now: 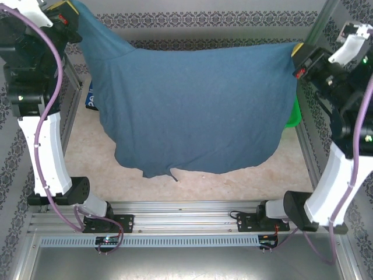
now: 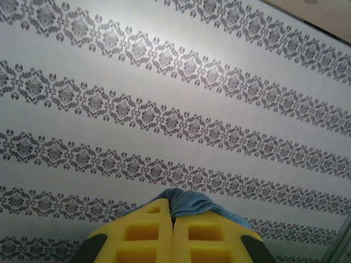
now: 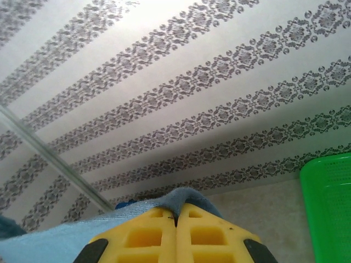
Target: Fold and stack the t-shirts
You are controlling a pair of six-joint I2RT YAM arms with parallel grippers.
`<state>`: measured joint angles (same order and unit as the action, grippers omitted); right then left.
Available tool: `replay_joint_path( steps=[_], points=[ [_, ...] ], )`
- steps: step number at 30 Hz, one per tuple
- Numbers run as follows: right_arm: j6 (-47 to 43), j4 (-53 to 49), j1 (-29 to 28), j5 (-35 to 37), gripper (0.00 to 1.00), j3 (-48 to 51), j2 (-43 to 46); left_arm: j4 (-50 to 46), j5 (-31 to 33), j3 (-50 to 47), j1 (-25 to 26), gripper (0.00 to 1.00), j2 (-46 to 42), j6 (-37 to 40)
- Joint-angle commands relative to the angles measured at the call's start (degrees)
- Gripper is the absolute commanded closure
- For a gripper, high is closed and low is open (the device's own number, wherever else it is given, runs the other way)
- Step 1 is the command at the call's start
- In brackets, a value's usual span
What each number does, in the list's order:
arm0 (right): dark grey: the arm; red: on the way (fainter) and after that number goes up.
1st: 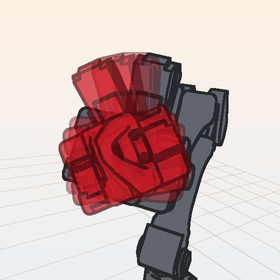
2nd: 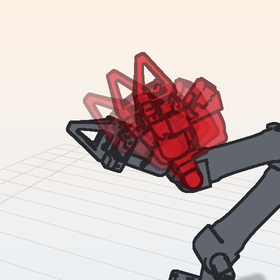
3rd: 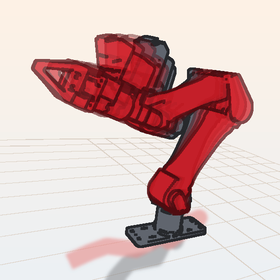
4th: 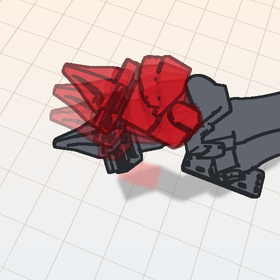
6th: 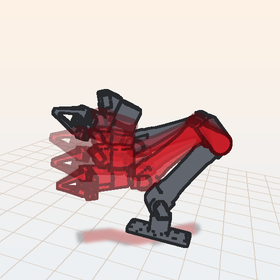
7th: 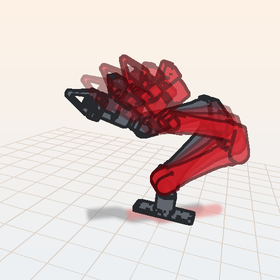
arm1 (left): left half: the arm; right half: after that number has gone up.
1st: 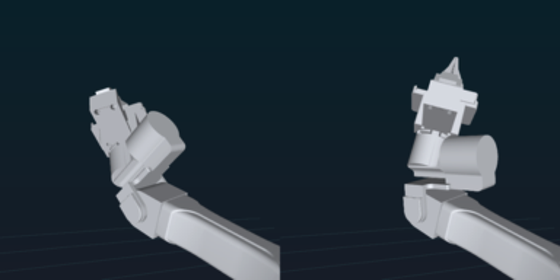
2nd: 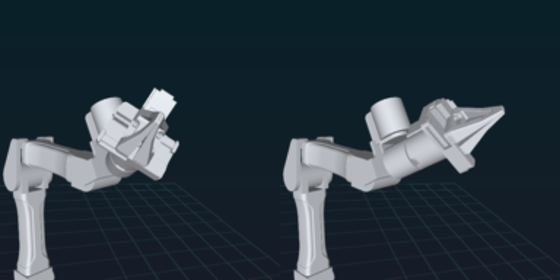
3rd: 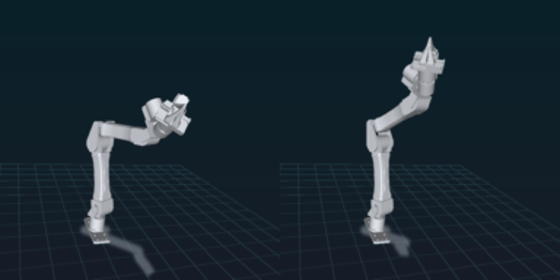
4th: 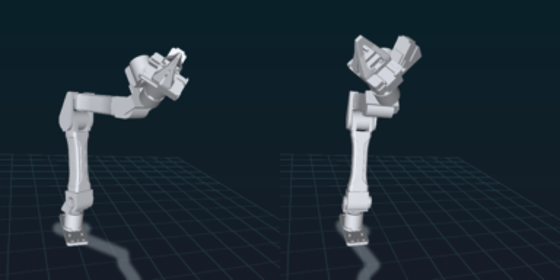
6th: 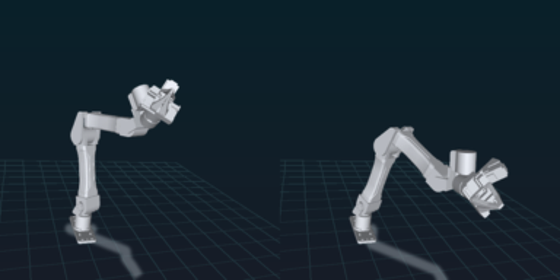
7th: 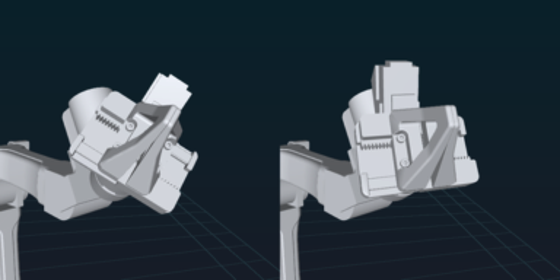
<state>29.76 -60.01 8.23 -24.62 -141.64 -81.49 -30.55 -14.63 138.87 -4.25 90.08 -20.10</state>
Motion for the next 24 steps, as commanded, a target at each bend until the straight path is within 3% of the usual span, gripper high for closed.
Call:
replay_joint_path(
  steps=[1, 8, 24],
  points=[
    [2.1, 8.2, 2.8, -4.1, 1.0, 0.7, -4.8, 4.7, -0.2, 3.6, -0.8, 1.0, 2.0, 3.0],
    [3.6, 7.3, 5.1, -7.1, 1.0, -9.2, -12.9, 3.0, 1.8, 7.3, -0.9, 1.0, 3.8, 8.3],
    [2.1, 3.0, 7.3, -8.6, 1.0, 0.2, -0.2, -0.4, 4.3, 6.0, -1.2, 1.0, -4.6, 16.6]
  ],
)
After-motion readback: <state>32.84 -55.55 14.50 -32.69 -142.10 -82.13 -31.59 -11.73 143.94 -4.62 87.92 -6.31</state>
